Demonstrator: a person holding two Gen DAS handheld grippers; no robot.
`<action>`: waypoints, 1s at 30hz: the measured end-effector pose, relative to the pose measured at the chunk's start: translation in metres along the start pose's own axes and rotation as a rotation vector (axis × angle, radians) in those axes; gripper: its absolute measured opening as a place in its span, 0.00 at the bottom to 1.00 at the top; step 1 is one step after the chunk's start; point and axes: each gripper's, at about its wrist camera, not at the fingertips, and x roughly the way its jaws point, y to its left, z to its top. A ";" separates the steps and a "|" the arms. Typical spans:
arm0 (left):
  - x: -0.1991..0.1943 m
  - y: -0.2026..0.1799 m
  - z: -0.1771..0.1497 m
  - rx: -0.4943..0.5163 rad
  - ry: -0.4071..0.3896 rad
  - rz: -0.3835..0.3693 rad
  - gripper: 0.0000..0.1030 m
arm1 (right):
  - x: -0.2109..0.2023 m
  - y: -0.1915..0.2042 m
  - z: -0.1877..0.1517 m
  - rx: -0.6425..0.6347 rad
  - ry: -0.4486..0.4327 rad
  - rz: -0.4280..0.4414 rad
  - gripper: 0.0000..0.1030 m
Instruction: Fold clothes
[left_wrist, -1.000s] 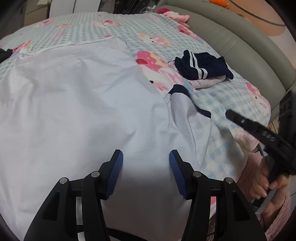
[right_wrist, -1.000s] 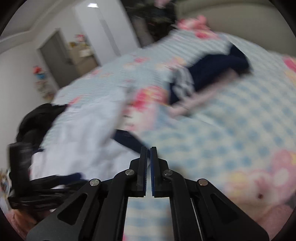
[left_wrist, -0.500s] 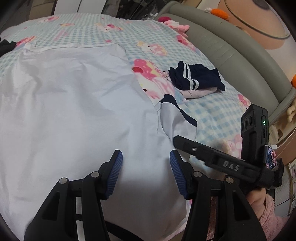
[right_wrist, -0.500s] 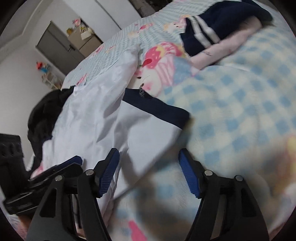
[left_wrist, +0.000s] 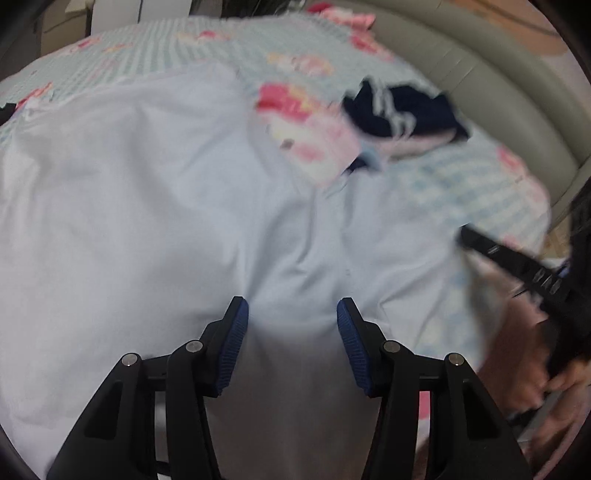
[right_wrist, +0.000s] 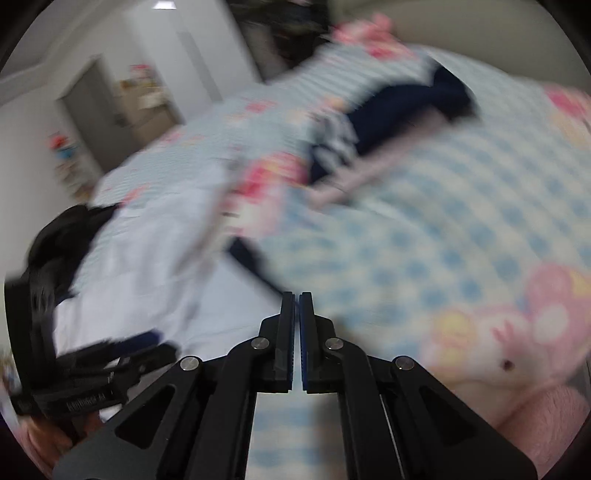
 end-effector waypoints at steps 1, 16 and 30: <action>-0.004 -0.002 0.001 -0.002 -0.012 -0.007 0.48 | 0.000 -0.007 0.001 0.023 0.012 0.000 0.01; -0.035 0.013 -0.012 -0.064 -0.082 -0.034 0.45 | 0.030 0.042 -0.022 -0.074 0.142 0.143 0.69; -0.046 0.001 0.005 -0.078 -0.113 -0.150 0.46 | -0.010 0.062 -0.021 -0.184 -0.054 0.129 0.02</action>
